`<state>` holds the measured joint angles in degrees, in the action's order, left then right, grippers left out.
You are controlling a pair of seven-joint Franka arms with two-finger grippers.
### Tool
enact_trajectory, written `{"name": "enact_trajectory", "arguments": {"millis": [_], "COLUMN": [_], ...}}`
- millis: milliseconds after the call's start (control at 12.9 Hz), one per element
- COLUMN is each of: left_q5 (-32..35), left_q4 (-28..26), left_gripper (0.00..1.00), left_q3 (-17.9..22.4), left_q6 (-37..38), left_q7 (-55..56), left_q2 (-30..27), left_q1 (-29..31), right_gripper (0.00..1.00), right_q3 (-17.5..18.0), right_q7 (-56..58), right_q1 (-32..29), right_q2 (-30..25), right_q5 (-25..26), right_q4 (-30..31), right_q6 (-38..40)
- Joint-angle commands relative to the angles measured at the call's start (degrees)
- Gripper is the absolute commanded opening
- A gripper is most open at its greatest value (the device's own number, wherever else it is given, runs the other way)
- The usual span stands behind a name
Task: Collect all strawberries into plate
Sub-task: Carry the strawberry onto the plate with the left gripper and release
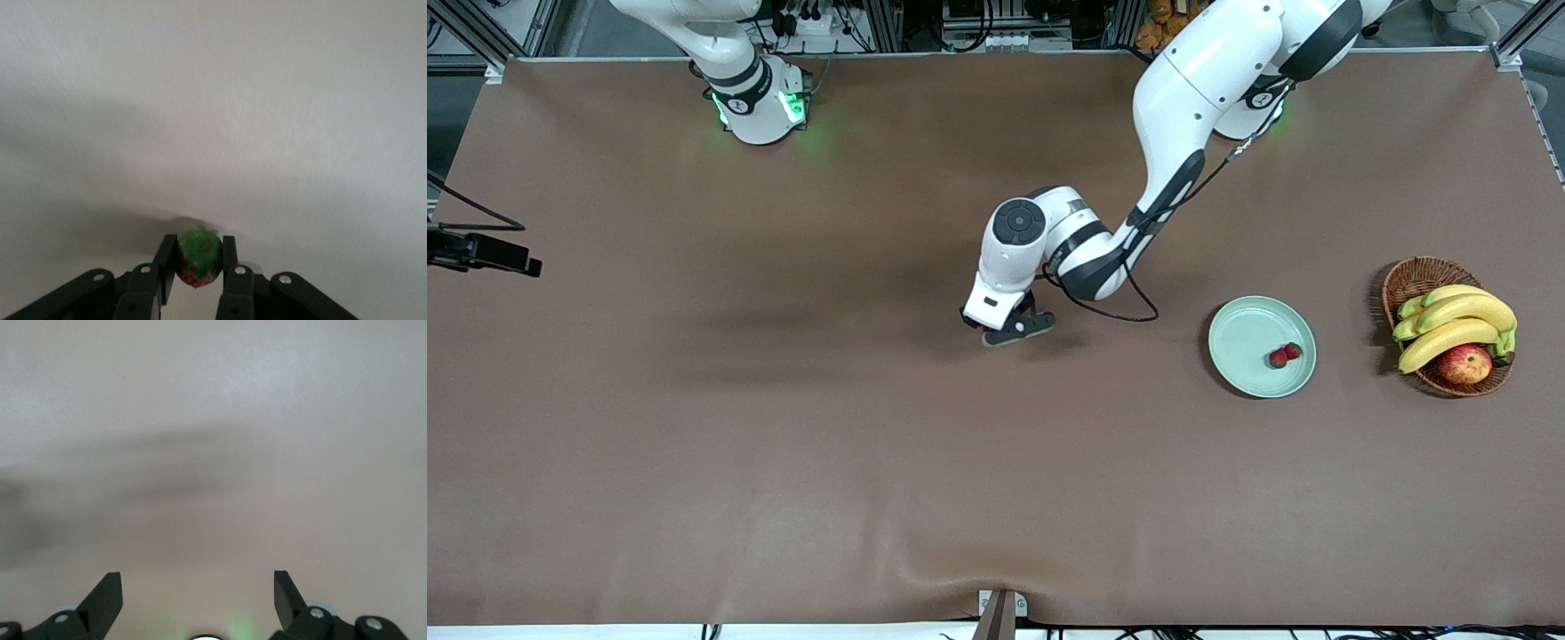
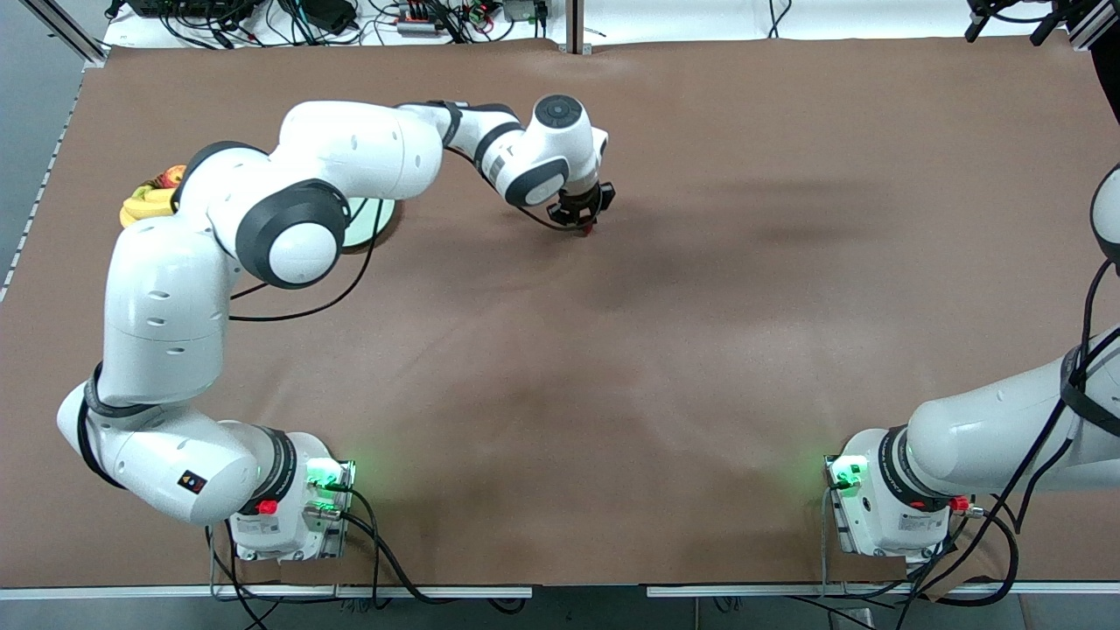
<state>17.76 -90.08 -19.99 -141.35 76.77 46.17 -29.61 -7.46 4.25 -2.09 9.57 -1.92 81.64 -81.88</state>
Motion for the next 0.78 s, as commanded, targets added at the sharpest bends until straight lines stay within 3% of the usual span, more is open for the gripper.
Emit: {"name": "enact_trajectory", "arguments": {"millis": [0, 156, 389, 700], "left_q5": [0.78, 0.61, 0.52, 0.43], "left_q4": [-1.15, -3.15, -10.26, -13.70], "left_gripper": [0.00, 0.00, 0.00, 0.00], "left_q3": [-1.01, -2.42, -5.31, -6.38], "left_q6": [10.26, 18.88, 23.56, 27.09], "left_q7": [-0.74, -3.97, -12.92, -27.26], "left_q2": [-7.90, -13.09, -19.26, -19.27], "left_q1": [4.98, 9.89, 21.13, 32.58], "right_gripper": [1.00, 1.00, 1.00, 1.00], "right_q3": [1.31, 1.48, 2.10, 2.36], "right_q7": [0.85, 0.24, -4.57, -5.57], "right_q1": [-1.16, -0.81, 0.50, 1.30], "right_q2": [-2.00, -2.27, -2.71, -4.29], "right_q5": [0.25, -0.10, -0.20, -0.02], "right_q4": [0.18, 0.18, 0.18, 0.09], "right_q6": [0.15, -1.08, -1.53, 0.13]}}
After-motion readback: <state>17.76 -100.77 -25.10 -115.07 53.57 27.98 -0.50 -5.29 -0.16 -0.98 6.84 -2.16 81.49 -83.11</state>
